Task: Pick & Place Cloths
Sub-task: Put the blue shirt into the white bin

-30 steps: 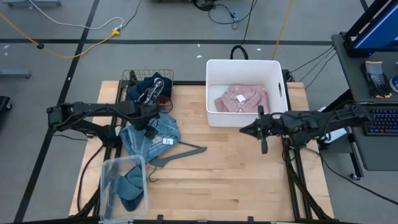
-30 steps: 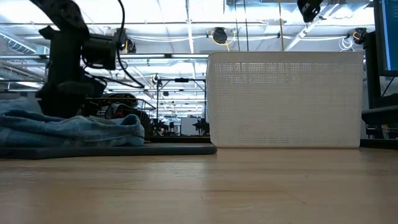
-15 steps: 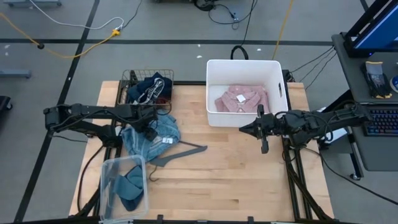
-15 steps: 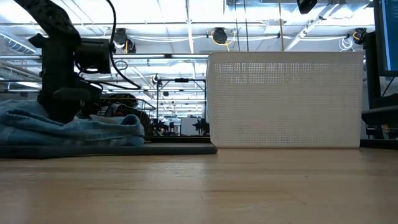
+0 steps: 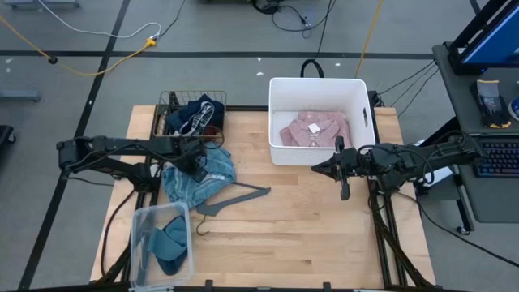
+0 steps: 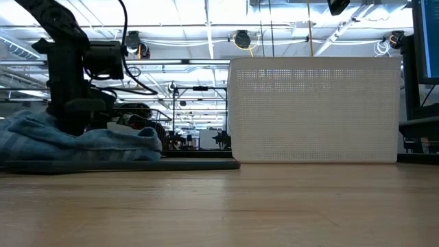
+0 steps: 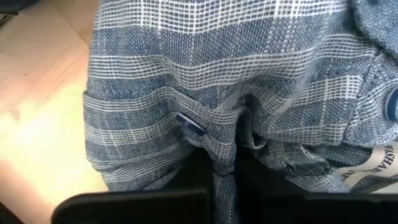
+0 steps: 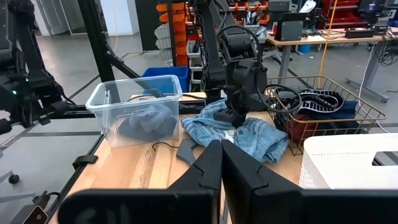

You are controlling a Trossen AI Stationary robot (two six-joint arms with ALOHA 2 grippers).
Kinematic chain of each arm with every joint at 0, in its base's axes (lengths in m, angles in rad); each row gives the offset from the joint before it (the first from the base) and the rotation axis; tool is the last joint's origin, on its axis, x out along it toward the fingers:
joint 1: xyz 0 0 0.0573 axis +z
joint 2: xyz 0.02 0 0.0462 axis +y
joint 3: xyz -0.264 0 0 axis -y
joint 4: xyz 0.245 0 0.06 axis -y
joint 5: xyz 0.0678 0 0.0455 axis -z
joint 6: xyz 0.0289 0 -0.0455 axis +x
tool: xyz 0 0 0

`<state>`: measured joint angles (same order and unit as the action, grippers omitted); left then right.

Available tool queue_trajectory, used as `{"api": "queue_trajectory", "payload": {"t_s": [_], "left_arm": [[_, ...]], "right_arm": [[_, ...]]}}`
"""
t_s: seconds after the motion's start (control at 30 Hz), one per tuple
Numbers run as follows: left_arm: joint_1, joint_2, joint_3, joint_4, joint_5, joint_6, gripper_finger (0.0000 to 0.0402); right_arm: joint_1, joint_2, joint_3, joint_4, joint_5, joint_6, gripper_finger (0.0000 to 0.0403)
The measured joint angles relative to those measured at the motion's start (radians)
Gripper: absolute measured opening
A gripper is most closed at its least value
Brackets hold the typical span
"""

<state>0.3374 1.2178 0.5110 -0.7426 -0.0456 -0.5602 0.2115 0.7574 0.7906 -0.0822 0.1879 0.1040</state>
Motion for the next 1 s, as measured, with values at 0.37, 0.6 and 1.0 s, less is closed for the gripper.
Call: {"api": "queue_trajectory", "payload": {"t_s": [0.37,0.6,1.0], "left_arm": [[-0.01,-0.108,0.142,-0.152,-0.001,0.017,0.0012],[-0.063,-0.163,0.275,-0.205,-0.011,0.045,0.0012],[-0.193,-0.179,0.533,-0.205,-0.017,0.085,0.0011]], "right_arm": [[0.0,0.0,0.0,0.003,0.0,-0.015,0.0],[0.0,0.0,0.0,0.003,0.0,-0.015,0.0],[0.0,0.0,0.0,0.003,0.0,-0.019,0.0]]}}
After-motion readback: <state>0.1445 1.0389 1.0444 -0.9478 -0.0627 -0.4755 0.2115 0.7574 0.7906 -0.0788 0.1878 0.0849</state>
